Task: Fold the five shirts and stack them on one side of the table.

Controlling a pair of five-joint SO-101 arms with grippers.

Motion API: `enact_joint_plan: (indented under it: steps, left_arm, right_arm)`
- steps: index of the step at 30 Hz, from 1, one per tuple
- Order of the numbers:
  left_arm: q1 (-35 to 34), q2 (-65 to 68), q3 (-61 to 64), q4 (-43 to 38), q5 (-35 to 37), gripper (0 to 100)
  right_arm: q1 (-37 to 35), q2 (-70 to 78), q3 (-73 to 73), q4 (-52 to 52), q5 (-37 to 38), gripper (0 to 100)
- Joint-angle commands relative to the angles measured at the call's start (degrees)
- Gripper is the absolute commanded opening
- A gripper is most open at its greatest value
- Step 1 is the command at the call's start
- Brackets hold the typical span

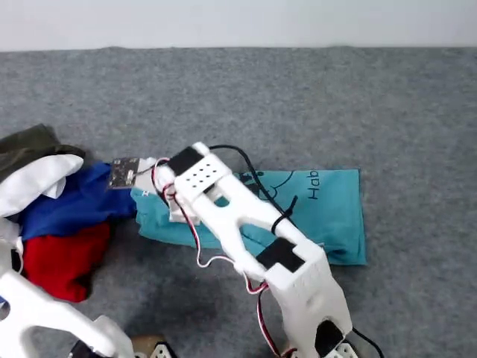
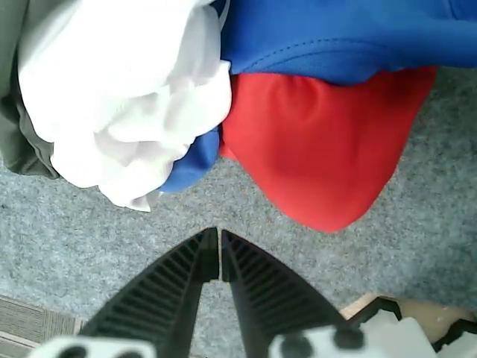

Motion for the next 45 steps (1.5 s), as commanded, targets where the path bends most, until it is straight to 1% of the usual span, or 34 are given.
enact_joint_plan:
  steps: [1, 4, 7, 8, 14, 17, 20, 26, 33, 35, 37, 40, 45]
  left_arm:
    - [-0.4, -2.1, -0.3, -0.6, -0.5, 2]
    - [-0.4, -2.2, -0.3, -0.5, -0.5, 2]
    - [-0.4, -2.2, -0.3, -0.5, -0.5, 2]
    - [-0.4, -2.2, -0.3, -0.5, -0.5, 2]
    - [-0.4, -2.2, -0.2, -0.5, -0.4, 2]
    - [-0.4, -2.3, -0.2, -0.5, -0.4, 2]
    - [-0.4, -2.3, -0.3, 0.3, -0.3, 2]
    - [-0.4, -2.3, -0.3, 1.5, -0.4, 2]
    - [-0.4, -2.3, -0.3, 1.4, -0.4, 2]
    - [-0.4, -2.3, -0.3, 1.4, -0.4, 2]
    - [-0.4, -2.3, -0.3, 1.4, -0.4, 2]
    - [-0.4, -2.3, -0.3, 1.4, -0.4, 2]
    - [-0.4, -2.3, -0.5, 1.5, -0.5, 2]
  right_arm:
    - [2.0, 0.5, -7.7, 1.9, -4.5, 22.9]
    - [3.4, 0.6, -11.7, 4.4, -7.0, 22.7]
    - [3.2, 0.3, -15.7, 9.8, -7.1, 22.3]
    - [3.1, 0.3, -16.9, 11.8, -7.1, 20.6]
    - [3.1, 0.7, -21.9, 23.2, -7.6, 0.3]
    - [4.0, 0.1, -21.7, 26.0, -12.0, 1.1]
    - [7.7, -2.7, -18.8, 26.1, -16.3, 0.8]
    - [16.3, -13.7, -6.7, 26.0, -21.5, 0.8]
    - [31.1, -24.0, 7.2, 25.6, -22.1, 1.5]
    - [35.5, -25.2, 9.7, 24.7, -22.2, 5.0]
    - [39.6, -25.6, 11.9, 23.1, -22.2, 11.5]
    - [43.8, -25.8, 15.5, 20.7, -22.2, 20.4]
    - [48.7, -25.5, 19.5, 14.6, -22.2, 19.7]
